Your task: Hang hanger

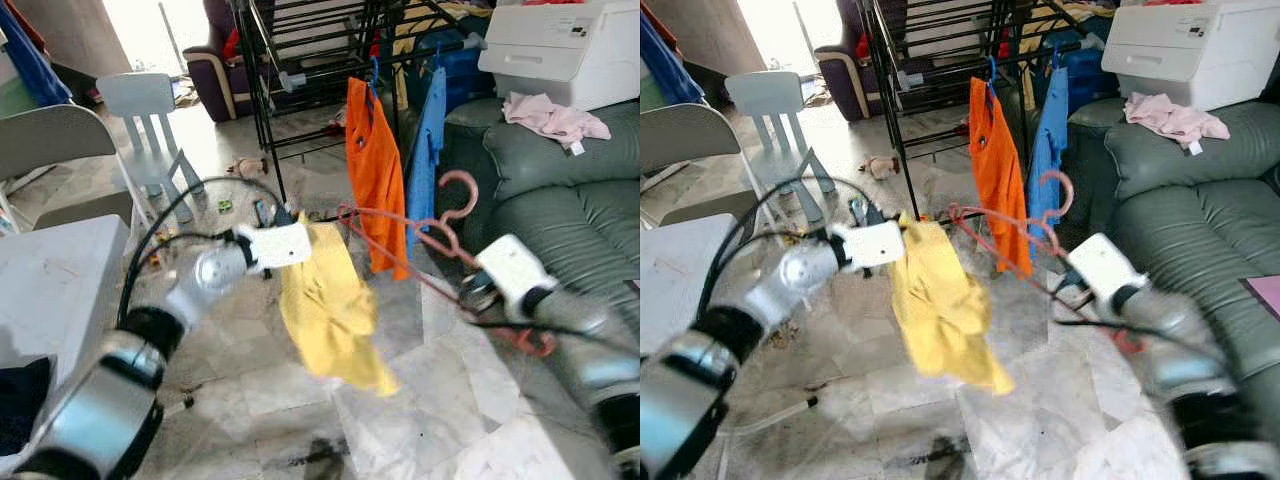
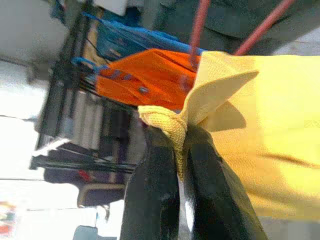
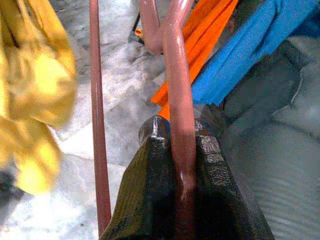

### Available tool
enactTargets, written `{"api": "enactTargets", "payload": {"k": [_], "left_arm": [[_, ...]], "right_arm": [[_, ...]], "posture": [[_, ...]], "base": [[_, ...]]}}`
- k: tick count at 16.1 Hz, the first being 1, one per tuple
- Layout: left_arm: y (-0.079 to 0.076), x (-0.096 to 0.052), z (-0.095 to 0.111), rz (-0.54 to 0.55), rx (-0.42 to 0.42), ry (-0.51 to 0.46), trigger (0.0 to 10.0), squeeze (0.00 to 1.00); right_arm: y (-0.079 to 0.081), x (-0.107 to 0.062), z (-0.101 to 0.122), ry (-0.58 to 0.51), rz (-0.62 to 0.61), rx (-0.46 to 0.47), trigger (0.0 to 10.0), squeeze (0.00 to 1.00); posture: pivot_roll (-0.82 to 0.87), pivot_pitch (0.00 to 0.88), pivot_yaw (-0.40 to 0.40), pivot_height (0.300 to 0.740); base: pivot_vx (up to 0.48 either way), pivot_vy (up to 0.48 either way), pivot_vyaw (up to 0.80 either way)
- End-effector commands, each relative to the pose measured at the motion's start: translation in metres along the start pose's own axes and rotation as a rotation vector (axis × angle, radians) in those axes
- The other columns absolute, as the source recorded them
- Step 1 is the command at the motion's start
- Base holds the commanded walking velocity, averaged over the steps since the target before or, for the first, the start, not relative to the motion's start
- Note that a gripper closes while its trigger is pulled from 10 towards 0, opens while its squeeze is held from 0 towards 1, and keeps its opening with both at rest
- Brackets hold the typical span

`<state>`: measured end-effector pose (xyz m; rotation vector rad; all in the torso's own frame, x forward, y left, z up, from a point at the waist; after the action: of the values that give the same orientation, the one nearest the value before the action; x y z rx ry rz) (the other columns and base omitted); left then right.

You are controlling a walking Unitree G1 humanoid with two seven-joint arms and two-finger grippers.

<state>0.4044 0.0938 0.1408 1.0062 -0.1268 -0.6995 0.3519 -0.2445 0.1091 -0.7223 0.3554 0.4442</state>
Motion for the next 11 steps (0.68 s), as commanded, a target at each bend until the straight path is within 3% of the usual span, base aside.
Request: {"api": "enactTargets", "payload": {"k": [1, 3, 7, 11], "left_arm": [[0.012, -0.003, -0.004, 0.024, 0.049, 0.006, 10.0, 0.0], [0.018, -0.002, -0.005, 0.061, 0.076, 0.011, 10.0, 0.0], [0.021, -0.002, -0.011, 0.087, 0.052, 0.033, 10.0, 0.0], [0.023, 0.001, 0.003, 0.111, -0.073, -0.058, 10.0, 0.0]], "right_arm": [[-0.008, -0.007, 0.014, -0.067, 0.058, -0.018, 10.0, 0.0], [-0.012, -0.018, 0.014, -0.08, 0.124, -0.039, 10.0, 0.0], [-0.015, -0.037, 0.017, -0.104, 0.243, -0.082, 10.0, 0.0], [-0.008, -0.038, 0.021, -0.128, 0.33, -0.095, 10.0, 0.0]], "posture": [[-0.17, 0.0, 0.145, 0.74], [-0.17, 0.0, 0.151, 0.74], [-0.18, 0.0, 0.16, 0.74], [-0.18, 0.0, 0.161, 0.74]], "base": [[0.0, 0.0, 0.0], [0.0, 0.0, 0.0], [0.0, 0.0, 0.0], [0.0, 0.0, 0.0]]}}
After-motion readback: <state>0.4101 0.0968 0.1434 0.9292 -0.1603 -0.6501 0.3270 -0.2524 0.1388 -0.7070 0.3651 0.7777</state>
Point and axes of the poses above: a point about 5 cm out from each wrist's last joint towards the gripper, its own x axis pointing out of the wrist towards the gripper, its own z axis along the axis of the wrist's last joint, y = z × x, the point moved 4 cm from there along x, pointing out of the wrist towards the gripper, and after that the axes turned 7 degrees about -x, right-handed, at the moved point
